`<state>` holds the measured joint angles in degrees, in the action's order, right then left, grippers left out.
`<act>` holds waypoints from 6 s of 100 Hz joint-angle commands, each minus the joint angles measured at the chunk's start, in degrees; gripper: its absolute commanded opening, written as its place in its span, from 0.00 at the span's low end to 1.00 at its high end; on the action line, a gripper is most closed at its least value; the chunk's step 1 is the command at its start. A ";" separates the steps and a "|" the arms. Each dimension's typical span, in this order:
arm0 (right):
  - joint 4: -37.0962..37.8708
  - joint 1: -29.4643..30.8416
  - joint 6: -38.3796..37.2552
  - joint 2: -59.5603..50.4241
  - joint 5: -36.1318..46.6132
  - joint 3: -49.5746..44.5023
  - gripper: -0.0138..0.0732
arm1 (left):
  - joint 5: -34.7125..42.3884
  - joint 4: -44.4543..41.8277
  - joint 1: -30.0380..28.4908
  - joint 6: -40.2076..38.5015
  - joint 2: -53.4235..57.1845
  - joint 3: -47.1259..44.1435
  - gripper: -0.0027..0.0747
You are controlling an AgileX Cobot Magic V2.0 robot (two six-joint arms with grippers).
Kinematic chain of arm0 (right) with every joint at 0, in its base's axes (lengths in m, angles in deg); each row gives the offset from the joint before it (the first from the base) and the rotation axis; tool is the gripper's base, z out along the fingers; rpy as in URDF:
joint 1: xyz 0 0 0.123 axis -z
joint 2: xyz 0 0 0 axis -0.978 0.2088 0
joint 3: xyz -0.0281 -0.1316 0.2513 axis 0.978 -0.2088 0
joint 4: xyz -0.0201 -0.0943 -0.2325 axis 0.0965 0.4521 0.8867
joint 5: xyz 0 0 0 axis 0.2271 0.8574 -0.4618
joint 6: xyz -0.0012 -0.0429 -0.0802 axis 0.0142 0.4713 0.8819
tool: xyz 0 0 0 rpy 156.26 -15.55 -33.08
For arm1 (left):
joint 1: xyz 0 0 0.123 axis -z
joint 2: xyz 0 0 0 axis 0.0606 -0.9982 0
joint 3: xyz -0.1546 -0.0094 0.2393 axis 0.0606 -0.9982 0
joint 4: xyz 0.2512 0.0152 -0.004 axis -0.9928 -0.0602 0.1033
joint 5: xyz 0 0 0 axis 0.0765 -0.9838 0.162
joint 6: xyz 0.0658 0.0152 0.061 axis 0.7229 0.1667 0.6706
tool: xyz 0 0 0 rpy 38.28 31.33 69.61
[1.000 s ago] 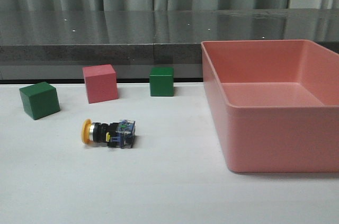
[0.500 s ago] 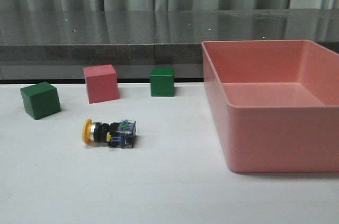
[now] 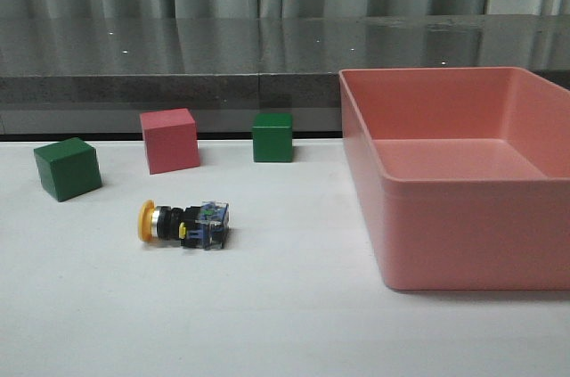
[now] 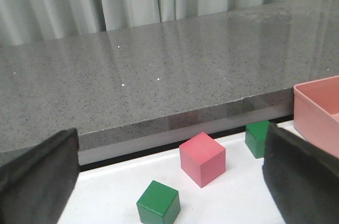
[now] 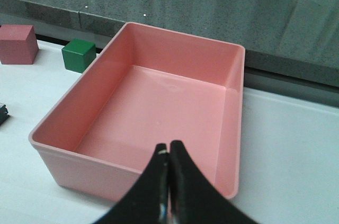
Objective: Place and stand button with both arms
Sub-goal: 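Open the right gripper and withdraw it above the bin, then move the left gripper down toward the button lying on its side, then grasp the button's yellow cap end with the left gripper, then lift the button with the left gripper and rotate it cap-up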
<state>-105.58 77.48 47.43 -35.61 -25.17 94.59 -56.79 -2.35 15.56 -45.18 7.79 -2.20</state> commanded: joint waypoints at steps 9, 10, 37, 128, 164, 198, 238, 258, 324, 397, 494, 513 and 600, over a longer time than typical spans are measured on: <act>-0.20 0.29 -0.10 0.38 3.81 1.41 0.09 | 6.02 6.35 0.42 1.88 -4.79 2.09 0.85; -0.20 0.29 -0.10 0.38 3.81 1.41 0.09 | 6.37 5.87 0.42 2.06 -5.16 2.09 0.85; -0.26 0.29 -0.10 0.38 3.81 1.41 0.09 | 3.93 -4.29 0.42 3.32 -22.48 9.57 0.76; -0.26 0.29 -0.10 0.38 3.29 1.41 0.09 | -43.80 43.65 -8.25 75.80 -54.01 39.55 0.68; -0.26 0.29 -0.10 0.38 3.29 1.41 0.09 | -60.98 51.44 -9.57 96.52 -58.79 39.36 0.68; -0.26 0.29 -0.10 0.38 3.29 1.41 0.09 | -65.32 54.61 -10.62 100.30 -65.74 39.36 0.68; -0.20 0.29 -0.10 0.38 3.30 1.41 0.09 | -61.04 52.00 -10.62 100.30 -65.97 39.10 0.65; -0.20 0.29 -0.10 0.38 3.30 1.41 0.09 | -61.86 52.44 -10.62 100.55 -67.95 38.71 0.60; -0.20 0.29 -0.10 0.38 3.46 1.41 0.09 | -62.72 55.25 -10.20 101.17 -78.79 38.71 0.60; -0.15 0.29 -0.10 0.38 3.52 1.41 0.09 | -62.78 44.37 -7.19 94.97 -76.45 41.24 0.01; -0.15 0.29 -0.10 0.38 3.46 1.41 0.09 | -65.13 -35.93 25.06 34.15 -66.81 59.95 0.01; -0.15 0.29 -0.10 0.38 3.42 1.41 0.09 | -65.13 -36.17 26.50 34.16 -68.99 59.95 0.01; -0.15 0.29 -0.10 0.38 3.23 1.41 0.09 | -65.13 -35.94 26.40 34.16 -71.39 52.53 0.01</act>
<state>-105.58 77.48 47.34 -35.61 -25.61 94.59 -118.30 -36.87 41.55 -10.41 -66.16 49.27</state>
